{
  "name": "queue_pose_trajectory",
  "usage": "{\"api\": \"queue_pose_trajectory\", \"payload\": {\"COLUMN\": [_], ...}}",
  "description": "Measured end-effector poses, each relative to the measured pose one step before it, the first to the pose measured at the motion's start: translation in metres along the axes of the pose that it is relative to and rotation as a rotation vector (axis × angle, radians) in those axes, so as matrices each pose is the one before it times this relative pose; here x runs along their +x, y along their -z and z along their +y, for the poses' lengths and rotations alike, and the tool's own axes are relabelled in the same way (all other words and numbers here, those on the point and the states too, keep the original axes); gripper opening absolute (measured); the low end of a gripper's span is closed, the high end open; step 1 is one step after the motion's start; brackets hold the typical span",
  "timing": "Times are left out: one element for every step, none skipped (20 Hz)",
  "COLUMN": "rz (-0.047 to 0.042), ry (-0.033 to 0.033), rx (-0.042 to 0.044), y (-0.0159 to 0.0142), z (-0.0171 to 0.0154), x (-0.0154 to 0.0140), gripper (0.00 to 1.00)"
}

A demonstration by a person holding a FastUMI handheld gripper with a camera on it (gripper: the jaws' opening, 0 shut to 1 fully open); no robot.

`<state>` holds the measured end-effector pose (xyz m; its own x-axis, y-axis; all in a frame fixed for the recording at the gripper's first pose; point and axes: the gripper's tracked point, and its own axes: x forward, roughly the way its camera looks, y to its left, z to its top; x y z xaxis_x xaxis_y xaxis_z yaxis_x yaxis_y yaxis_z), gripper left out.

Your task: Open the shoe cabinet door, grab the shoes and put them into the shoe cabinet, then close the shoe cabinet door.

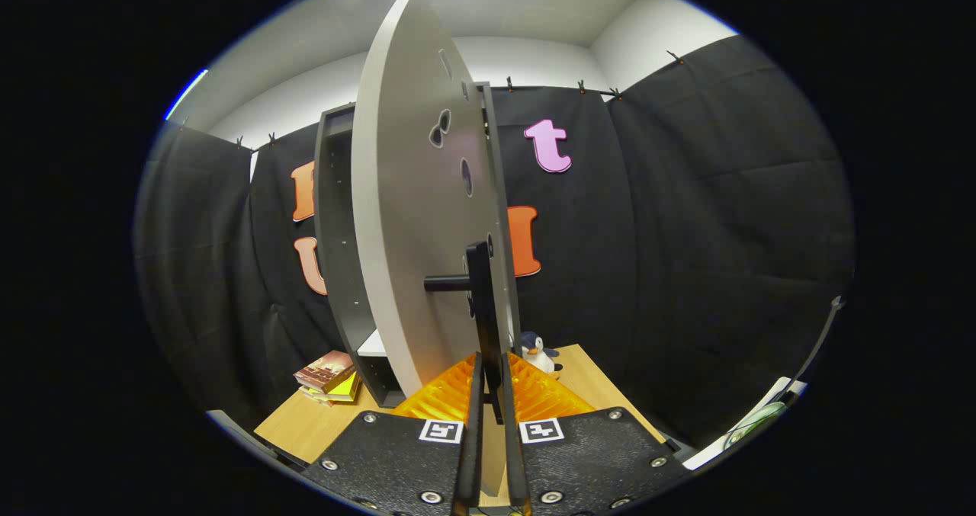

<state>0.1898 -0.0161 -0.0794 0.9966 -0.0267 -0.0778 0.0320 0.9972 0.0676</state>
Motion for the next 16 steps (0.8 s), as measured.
{"api": "queue_pose_trajectory", "payload": {"rz": [-0.00160, -0.00222, 0.00096, -0.00311, -0.00051, -0.00116, -0.00009, 0.00000, -0.00322, -0.00591, -0.00498, -0.00407, -0.00377, -0.00475, -0.00443, -0.00421], "ry": [0.01348, 0.01304, 0.01538, 0.01672, 0.01920, 0.01716, 0.01430, 0.00294, -0.00501, -0.00053, 0.00391, 0.00084, -0.00225, -0.00127, 0.00226, 0.02119], "rx": [0.00106, -0.00488, -0.00564, -0.00016, 0.00389, 0.00606, 0.00322, 0.00739, 0.01013, 0.00161, -0.00847, -0.00893, -0.00420, -0.00167, -0.00448, -0.01206], "y": [-0.00080, -0.00087, 0.00104, -0.00064, -0.00068, -0.00043, 0.00014, -0.00097, -0.00067, -0.00093, -0.00045, -0.00095, -0.00107, -0.00120, -0.00021, -0.00052], "z": [-0.00470, -0.00449, -0.00578, -0.00555, -0.00495, -0.00404, -0.00246, -0.00124, 0.00249, 0.00209, -0.00375, -0.00060, -0.00056, 0.00051, -0.00073, -0.00398], "x": [0.00033, 0.00039, 0.00159, -0.00034, 0.00107, 0.00120, 0.00060, -0.00056, 0.00005, 0.00001, 0.00087, 0.00004, -0.00062, -0.00094, -0.00006, 0.00049], "gripper": [0.13, 0.13, 0.13, 0.12, 0.12, 0.11, 0.10, 0.09, 0.08, 0.07, 0.05, 0.05, 0.05, 0.05, 0.05, 0.05]}}
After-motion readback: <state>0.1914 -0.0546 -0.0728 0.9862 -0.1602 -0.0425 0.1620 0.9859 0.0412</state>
